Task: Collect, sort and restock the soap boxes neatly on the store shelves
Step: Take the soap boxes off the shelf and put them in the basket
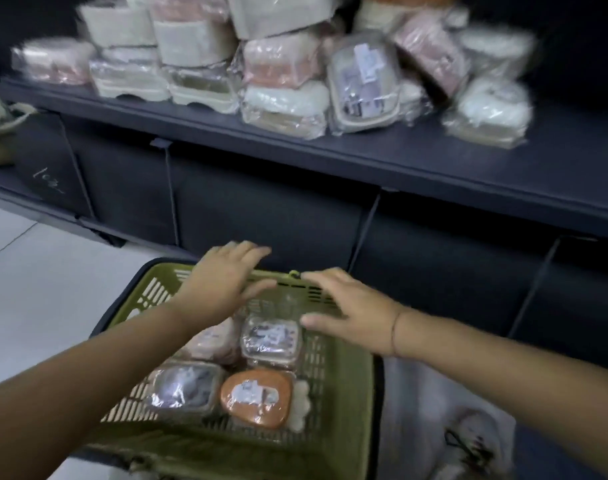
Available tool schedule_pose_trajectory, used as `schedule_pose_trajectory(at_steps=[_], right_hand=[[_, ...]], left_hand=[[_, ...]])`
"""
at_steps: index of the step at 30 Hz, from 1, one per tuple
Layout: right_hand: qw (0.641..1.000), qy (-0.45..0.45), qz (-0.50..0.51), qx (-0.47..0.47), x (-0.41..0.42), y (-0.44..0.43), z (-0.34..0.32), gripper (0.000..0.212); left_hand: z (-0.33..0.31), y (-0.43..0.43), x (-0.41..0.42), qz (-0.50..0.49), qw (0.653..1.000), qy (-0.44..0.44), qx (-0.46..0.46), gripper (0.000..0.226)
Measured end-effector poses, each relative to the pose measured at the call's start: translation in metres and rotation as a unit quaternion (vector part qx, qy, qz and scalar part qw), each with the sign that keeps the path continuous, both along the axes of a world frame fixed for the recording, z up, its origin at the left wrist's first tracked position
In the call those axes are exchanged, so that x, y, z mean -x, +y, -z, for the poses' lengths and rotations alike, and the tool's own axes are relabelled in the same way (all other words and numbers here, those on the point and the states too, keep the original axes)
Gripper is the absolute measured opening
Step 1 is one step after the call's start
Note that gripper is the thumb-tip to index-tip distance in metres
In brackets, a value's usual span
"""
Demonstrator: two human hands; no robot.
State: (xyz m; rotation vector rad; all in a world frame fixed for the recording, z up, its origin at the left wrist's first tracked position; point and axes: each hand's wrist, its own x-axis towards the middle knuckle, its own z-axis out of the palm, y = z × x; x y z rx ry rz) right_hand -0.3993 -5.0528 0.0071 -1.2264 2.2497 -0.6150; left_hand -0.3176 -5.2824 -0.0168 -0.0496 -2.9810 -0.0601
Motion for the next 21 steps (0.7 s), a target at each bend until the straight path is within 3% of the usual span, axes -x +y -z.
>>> schedule_pose_trajectory(at_steps=[4, 8, 10, 14, 21], right_hand=[[0.976, 0.067, 0.123, 0.167, 0.070, 0.083, -0.092, 0.059], [0.906, 0.205, 0.294, 0.225, 0.154, 0.178, -0.120, 0.050], [0.871, 0.265, 0.375, 0.176, 0.202, 0.224, -0.118, 0.057], [0.832, 0.265, 0.484, 0.054, 0.280, 0.286, -0.107, 0.075], [0.820, 0.253, 0.509, -0.064, 0.357, 0.309, -0.101, 0.093]], left_hand=[[-0.080, 0.085, 0.088, 0.112, 0.979, 0.154, -0.077, 0.058], [-0.121, 0.160, 0.168, 0.151, 0.962, 0.185, -0.131, 0.064], [-0.127, 0.189, 0.207, 0.145, 0.966, 0.176, -0.125, 0.072], [-0.119, 0.224, 0.271, 0.090, 0.986, 0.118, -0.079, 0.079], [-0.106, 0.243, 0.301, -0.010, 0.997, 0.059, -0.041, 0.078]])
